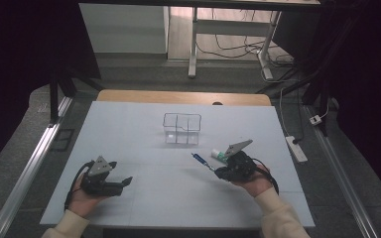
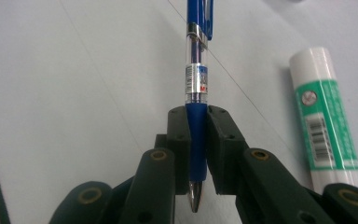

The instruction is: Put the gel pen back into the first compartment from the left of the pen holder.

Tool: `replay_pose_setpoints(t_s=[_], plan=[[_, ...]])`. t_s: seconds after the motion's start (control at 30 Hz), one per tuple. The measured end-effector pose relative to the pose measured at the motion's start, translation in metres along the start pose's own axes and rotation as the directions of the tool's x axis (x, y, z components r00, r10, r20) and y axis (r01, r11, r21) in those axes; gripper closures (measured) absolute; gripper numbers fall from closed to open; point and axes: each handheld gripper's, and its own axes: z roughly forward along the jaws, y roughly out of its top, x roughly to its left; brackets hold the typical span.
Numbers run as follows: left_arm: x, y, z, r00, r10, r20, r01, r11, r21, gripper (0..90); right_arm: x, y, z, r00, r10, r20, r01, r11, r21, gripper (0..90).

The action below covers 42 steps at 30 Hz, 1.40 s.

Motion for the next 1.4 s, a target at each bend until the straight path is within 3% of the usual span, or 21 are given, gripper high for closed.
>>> replay_pose_setpoints(t_s=[0.23, 0.57, 0.73, 1.4], plan=[[-0.004, 0.005, -0.002, 0.9998, 0.019, 0.006, -0.019, 0.9998, -0.009, 19.4, 0.006, 0.011, 0.003, 0.9992, -0.011, -0.039, 0.011, 0.9998, -0.016, 79.9], [-0.018, 0.02, -0.001, 0.9951, 0.096, 0.024, -0.095, 0.9953, -0.016, 20.6, 0.007, 0.026, 0.013, 0.9964, -0.016, -0.083, 0.015, 0.9998, -0.015, 79.9], [-0.023, 0.03, 0.002, 0.9927, 0.116, 0.034, -0.115, 0.9932, -0.021, 20.9, 0.007, 0.035, 0.017, 0.9946, -0.018, -0.102, 0.016, 0.9997, -0.02, 79.9], [-0.043, 0.058, 0.011, 0.9801, 0.182, 0.079, -0.18, 0.9831, -0.033, 22.6, 0.017, 0.058, 0.031, 0.9893, -0.066, -0.13, 0.066, 0.9978, -0.01, 79.8]])
